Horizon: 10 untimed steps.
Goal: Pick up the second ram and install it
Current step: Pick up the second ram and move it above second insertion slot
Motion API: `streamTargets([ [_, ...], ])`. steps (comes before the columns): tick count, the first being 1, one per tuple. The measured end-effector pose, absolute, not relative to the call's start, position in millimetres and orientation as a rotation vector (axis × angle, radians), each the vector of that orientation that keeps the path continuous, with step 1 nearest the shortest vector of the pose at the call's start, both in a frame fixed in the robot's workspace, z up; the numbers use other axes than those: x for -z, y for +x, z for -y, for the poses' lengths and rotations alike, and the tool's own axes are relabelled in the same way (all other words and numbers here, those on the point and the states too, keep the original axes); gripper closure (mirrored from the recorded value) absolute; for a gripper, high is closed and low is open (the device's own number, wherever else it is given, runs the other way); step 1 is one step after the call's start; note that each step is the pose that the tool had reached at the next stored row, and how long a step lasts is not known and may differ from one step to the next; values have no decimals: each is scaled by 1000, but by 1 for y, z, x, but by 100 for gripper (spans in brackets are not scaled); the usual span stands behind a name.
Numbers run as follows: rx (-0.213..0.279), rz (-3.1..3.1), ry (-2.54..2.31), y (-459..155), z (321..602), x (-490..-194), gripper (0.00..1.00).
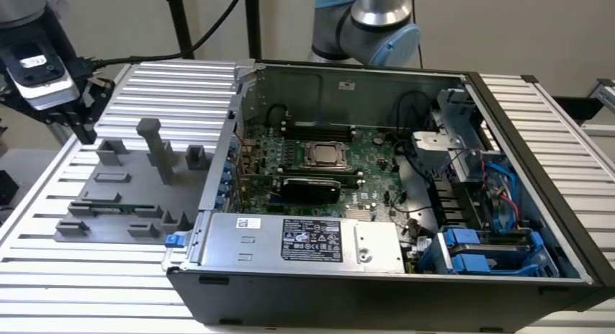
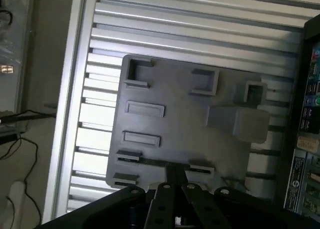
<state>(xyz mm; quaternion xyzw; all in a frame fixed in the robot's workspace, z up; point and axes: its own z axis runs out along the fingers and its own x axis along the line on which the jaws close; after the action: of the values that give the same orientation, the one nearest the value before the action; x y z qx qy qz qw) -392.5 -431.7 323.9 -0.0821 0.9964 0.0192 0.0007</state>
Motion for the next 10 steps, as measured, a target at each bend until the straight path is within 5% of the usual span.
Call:
streamTargets([
  [10, -60, -3096, -542, -392, 432, -317, 100],
])
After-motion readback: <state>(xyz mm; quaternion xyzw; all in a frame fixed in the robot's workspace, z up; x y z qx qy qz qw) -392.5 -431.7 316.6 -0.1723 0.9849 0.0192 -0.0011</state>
